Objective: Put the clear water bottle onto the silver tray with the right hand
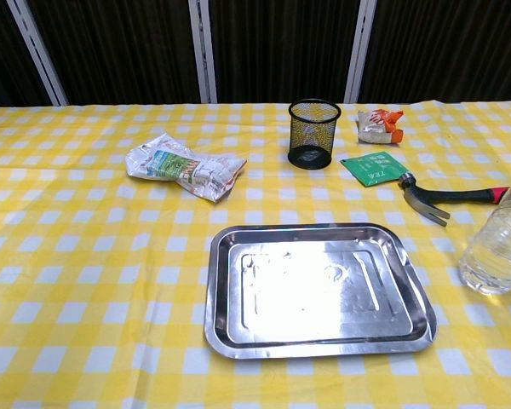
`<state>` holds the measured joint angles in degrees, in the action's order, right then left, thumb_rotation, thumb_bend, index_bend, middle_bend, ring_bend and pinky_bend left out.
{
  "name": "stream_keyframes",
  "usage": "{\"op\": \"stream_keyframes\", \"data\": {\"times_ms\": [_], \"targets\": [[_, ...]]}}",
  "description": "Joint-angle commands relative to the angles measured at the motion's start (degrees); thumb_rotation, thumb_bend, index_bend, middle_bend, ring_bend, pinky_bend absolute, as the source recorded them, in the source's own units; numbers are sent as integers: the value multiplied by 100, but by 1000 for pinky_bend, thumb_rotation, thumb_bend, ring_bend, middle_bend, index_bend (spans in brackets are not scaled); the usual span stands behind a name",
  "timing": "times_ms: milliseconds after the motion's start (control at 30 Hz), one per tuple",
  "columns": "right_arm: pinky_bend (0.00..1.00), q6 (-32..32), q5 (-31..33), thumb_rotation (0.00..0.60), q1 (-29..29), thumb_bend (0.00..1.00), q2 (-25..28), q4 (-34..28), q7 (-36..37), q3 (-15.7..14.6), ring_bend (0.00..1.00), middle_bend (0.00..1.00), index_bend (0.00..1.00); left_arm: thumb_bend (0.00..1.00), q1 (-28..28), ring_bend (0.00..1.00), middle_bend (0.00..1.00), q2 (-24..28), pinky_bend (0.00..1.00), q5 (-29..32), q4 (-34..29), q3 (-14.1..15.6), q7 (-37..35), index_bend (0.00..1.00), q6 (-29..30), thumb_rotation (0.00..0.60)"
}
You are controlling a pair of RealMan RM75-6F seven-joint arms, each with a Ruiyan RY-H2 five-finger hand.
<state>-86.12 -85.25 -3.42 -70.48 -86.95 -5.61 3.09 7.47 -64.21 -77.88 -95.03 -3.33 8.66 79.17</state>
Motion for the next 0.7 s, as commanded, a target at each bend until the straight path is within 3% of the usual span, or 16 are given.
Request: {"op": "stream_keyframes", "data": {"times_ms": [33,400,700], "targets": [[0,23,-5,600,-8,165,-6,-3,-35,-9,0,100,158,190,-23,0,0,21,0,-63,-28,7,-26,44,68,600],[0,133,-40,600,-13,164,-26,-100,-70,-86,0,100,158,190,-110,0,0,110,0,-247,-114,36,-168,44,275,600],[0,657,64,600,-137,164,30,-121,460,-198,0,100,158,190,-154,0,0,154,0,-288,-158,61,-218,44,326,600]]}}
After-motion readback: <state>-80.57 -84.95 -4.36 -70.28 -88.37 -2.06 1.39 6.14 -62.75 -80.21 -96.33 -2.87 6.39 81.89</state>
